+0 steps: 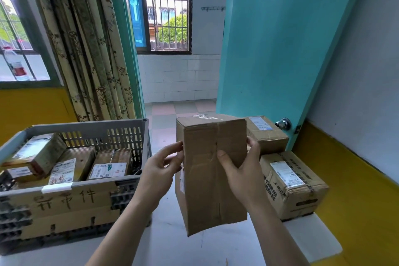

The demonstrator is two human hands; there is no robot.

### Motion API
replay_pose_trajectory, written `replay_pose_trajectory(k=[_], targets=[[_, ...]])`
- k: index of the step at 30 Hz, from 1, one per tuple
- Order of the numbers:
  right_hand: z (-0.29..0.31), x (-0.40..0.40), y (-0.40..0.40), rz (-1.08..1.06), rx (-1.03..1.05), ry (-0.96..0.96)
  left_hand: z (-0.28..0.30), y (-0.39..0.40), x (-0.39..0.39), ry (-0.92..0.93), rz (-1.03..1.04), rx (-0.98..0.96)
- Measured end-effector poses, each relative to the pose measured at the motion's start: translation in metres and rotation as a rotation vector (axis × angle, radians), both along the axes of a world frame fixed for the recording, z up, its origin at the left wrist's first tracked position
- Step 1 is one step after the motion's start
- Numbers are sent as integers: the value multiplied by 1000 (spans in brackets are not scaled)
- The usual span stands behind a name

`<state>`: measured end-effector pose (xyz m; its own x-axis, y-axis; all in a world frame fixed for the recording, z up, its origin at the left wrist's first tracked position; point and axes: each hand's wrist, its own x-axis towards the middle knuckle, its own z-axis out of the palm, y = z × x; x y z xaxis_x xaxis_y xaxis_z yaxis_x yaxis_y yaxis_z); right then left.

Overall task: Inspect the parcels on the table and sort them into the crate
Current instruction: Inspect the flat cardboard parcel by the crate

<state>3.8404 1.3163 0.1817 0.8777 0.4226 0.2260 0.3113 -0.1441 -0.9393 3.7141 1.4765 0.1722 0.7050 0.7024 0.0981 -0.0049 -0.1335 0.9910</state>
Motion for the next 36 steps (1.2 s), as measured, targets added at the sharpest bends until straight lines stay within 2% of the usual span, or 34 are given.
replay_pose_trajectory(k=[3, 6, 11, 15, 22, 26, 31, 36], targets=[[1, -5, -3, 20, 20, 7, 4, -2, 0, 87, -10, 85], [4, -7, -7, 28, -74, -46, 9, -1, -2, 234, -25, 98], [4, -10, -13, 156, -131, -111, 6, -2, -2, 257, -84, 49], [-1, -5, -17, 180, -202, -157, 4, -2, 1, 178, -27, 26], [1, 9, -22, 62, -287, -150, -13, 11, -4, 14, 63, -156], [2, 18, -27, 28, -267, -42, -21, 13, -2, -93, 10, -323], [6, 26, -39, 177, -149, 197, -29, 8, 2, -68, -17, -315], [12, 37, -42, 126, -269, 179, -36, -2, 8, -79, -66, -432]])
